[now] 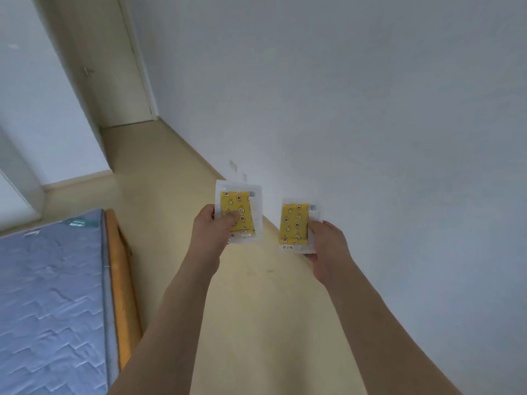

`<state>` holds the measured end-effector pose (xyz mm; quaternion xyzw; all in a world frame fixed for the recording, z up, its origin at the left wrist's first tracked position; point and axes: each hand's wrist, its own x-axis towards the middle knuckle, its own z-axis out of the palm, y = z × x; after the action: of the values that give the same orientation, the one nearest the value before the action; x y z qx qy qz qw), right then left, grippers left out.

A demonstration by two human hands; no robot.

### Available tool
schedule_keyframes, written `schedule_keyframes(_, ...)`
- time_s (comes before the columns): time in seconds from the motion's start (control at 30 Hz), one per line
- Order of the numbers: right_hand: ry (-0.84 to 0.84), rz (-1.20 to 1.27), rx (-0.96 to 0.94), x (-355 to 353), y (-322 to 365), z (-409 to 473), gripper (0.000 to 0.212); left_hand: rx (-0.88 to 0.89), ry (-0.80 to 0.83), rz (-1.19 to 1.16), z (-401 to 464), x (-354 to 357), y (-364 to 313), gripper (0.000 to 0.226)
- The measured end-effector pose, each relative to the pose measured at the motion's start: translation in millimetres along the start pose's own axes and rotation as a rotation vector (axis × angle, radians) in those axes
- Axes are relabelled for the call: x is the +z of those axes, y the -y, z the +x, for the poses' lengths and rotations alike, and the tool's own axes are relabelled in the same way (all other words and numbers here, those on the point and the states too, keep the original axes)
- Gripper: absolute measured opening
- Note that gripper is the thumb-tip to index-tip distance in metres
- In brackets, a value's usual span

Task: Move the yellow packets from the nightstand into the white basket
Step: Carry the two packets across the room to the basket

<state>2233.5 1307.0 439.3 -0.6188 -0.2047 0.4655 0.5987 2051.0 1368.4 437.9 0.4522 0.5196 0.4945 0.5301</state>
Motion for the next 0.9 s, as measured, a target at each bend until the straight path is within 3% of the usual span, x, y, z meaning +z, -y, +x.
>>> schedule_keyframes(0.37, 0.209, -0.039, 0.100, 168, 10, 194, 0.021, -0.045, -0.190, -0.001, 207, -40, 4, 0.012)
schedule_keyframes(0.63, 0.331, -0.044, 0.036, 304, 70, 362, 0.024, -0.010, -0.307, 0.048, 410, -53, -42, 0.013)
schedule_keyframes(0.9, 0.507, -0.141, 0.068, 476, 89, 462, 0.015, 0.002, -0.488, -0.019, 546, -132, -71, 0.020)
